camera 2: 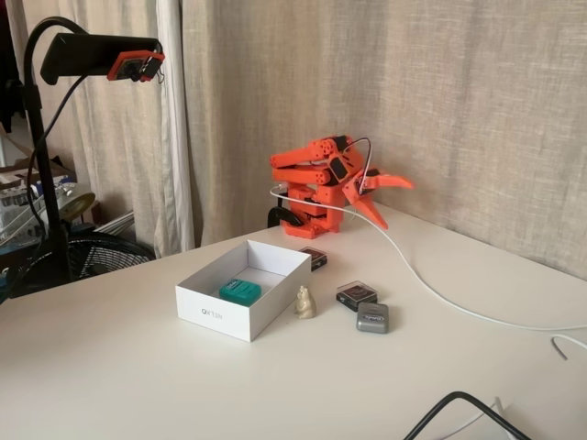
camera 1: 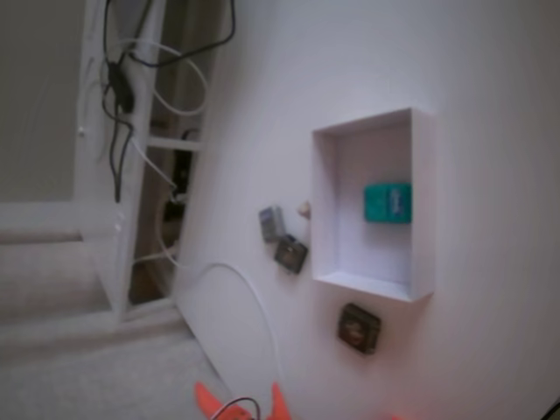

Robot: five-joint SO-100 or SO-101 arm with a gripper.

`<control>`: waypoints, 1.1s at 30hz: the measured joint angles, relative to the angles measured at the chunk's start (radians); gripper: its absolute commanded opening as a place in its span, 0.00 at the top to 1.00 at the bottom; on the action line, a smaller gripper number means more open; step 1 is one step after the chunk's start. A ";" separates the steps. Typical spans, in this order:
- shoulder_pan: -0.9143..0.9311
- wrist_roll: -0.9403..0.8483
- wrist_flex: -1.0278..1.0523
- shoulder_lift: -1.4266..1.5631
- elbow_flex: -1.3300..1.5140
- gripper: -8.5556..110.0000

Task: Grasp the green cube and put it in the bin.

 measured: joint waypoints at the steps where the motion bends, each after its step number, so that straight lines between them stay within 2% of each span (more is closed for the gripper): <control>1: 0.000 0.000 0.003 0.000 0.002 0.46; 7: 0.000 0.000 0.005 0.000 0.002 0.48; 9: 0.000 0.000 0.005 0.000 0.005 0.57; 11: 0.000 0.000 0.005 0.000 0.005 0.75; 18: 0.000 0.000 0.005 0.000 0.005 0.82; 24: 0.000 0.000 0.005 0.000 0.005 1.00; 33: 0.000 0.000 0.005 0.000 0.005 1.00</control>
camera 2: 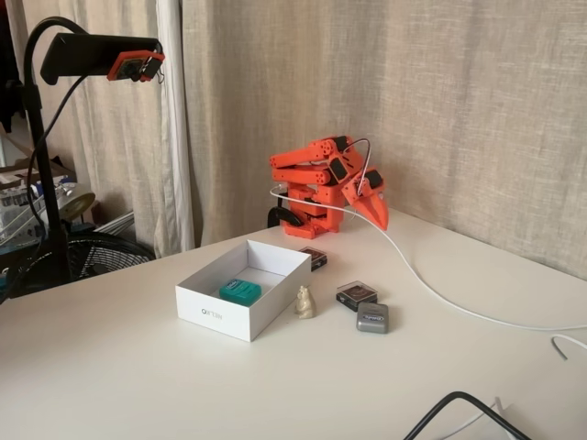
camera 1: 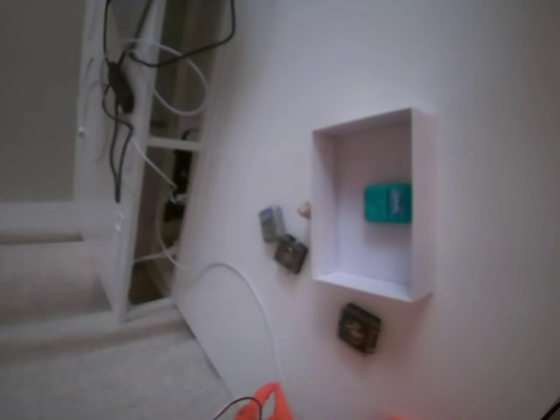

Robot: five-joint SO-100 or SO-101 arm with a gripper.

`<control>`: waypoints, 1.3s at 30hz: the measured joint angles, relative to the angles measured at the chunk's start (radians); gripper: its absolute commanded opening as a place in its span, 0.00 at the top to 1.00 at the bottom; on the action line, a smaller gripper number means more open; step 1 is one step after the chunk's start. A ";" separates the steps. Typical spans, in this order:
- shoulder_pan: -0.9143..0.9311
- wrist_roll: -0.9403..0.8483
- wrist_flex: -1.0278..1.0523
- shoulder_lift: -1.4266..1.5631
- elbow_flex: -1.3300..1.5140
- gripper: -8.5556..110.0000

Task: Grasp the green cube and put it in the bin.

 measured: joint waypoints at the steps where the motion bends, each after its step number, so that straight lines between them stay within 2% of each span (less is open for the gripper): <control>1: 0.000 0.000 0.000 0.000 0.000 1.00; 14: -0.120 -0.055 -0.011 0.002 0.006 1.00; 32: -0.110 -0.048 -0.009 0.002 0.006 1.00; 39: -0.106 -0.048 0.089 0.002 0.006 1.00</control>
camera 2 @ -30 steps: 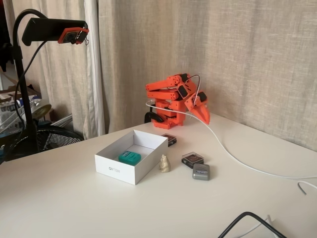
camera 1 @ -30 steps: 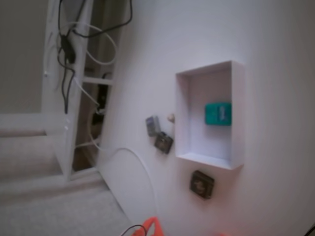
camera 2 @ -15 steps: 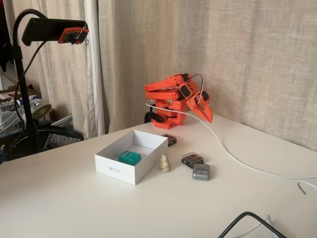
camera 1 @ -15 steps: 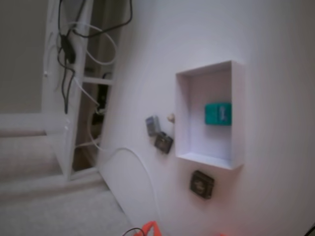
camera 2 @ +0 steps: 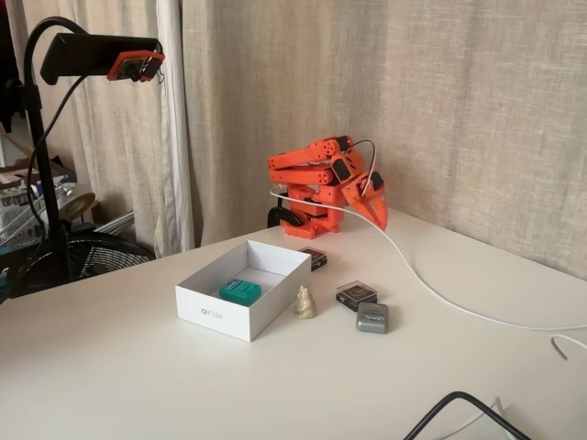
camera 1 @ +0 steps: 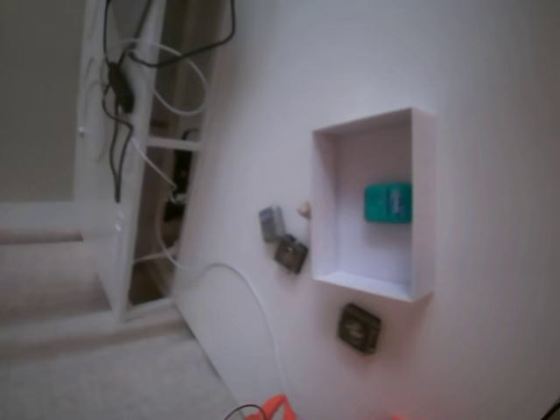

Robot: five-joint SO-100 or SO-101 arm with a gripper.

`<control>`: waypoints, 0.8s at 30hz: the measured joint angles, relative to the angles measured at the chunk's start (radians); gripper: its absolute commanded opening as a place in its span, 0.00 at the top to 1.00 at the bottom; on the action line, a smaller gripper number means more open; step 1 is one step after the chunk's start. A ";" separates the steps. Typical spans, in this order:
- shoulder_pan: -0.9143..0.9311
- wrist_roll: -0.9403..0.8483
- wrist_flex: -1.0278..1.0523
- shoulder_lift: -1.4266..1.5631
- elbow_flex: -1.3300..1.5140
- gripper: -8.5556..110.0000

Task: Grasp the green cube and put it in the bin.

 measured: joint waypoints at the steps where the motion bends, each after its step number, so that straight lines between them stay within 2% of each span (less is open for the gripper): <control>1: 0.002 0.000 0.003 0.000 0.000 1.00; 24: 0.147 0.034 0.006 0.000 0.000 1.00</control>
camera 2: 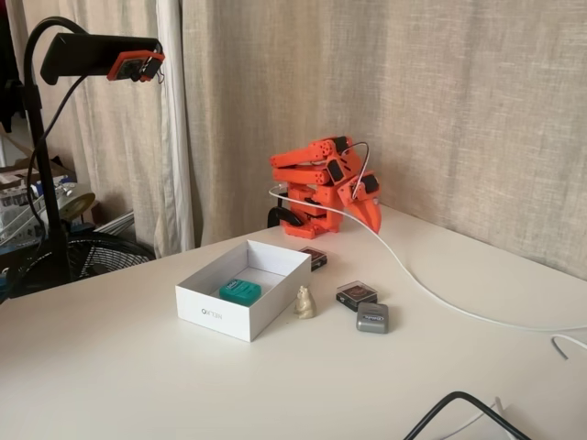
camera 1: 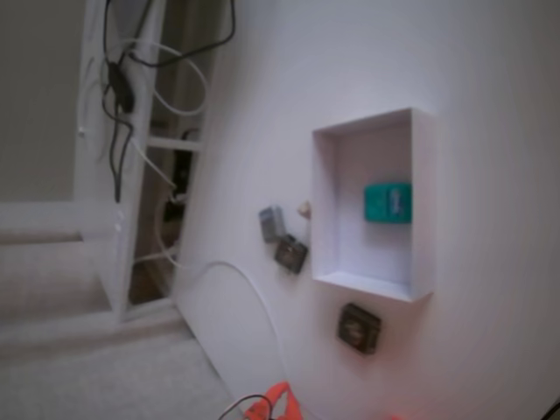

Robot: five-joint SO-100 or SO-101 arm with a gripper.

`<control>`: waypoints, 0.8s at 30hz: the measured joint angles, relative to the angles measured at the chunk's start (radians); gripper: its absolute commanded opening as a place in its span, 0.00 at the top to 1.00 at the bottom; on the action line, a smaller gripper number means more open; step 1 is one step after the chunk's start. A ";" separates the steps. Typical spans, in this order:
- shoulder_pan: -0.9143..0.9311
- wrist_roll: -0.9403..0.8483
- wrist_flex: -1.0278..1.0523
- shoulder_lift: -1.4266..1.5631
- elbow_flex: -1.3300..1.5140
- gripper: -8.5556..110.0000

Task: Grasp the green cube and put it in the bin.

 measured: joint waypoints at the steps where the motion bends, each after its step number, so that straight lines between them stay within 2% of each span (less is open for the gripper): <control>1: 0.003 0.005 0.000 0.000 0.000 1.00; 16: 0.167 0.135 0.000 0.000 0.000 1.00; 24: 0.172 0.137 0.000 0.000 0.000 1.00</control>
